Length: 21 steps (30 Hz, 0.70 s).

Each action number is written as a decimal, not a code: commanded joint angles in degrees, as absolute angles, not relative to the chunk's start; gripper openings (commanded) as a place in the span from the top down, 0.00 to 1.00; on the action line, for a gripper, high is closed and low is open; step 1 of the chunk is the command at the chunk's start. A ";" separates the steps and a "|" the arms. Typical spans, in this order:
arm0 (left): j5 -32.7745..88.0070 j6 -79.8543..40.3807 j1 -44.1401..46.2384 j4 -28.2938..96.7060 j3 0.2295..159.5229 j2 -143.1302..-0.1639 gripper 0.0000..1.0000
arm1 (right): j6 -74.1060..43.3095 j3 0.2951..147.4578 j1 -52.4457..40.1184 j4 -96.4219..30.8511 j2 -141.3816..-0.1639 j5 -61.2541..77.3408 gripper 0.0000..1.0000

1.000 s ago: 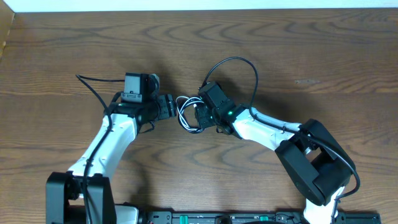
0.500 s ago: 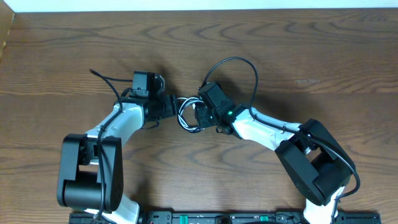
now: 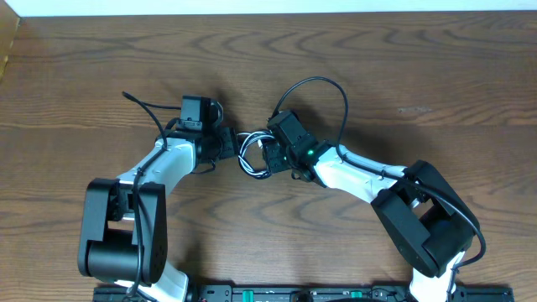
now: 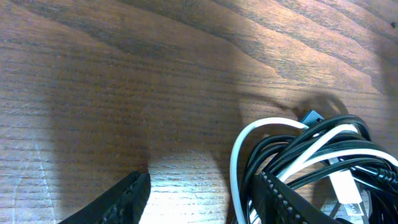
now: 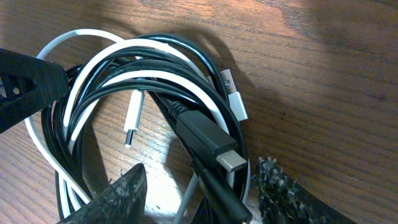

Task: Untangle cables

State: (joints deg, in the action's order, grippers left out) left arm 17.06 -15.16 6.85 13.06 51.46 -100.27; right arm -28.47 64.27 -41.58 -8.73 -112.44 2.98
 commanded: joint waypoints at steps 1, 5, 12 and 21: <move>12.78 -15.25 6.70 14.94 50.81 -102.06 0.42 | -28.64 63.99 -42.00 -9.21 -113.08 2.92 0.48; 9.72 -15.25 6.70 15.99 50.81 -102.06 0.41 | -28.64 63.99 -42.00 -9.17 -113.08 2.92 0.48; 17.15 -11.60 6.70 16.21 50.81 -102.06 0.41 | -28.64 63.99 -42.00 -9.30 -113.08 2.92 0.48; 26.59 -4.67 6.72 16.43 50.81 -102.06 0.57 | -28.67 63.99 -42.00 -9.21 -113.08 2.92 0.48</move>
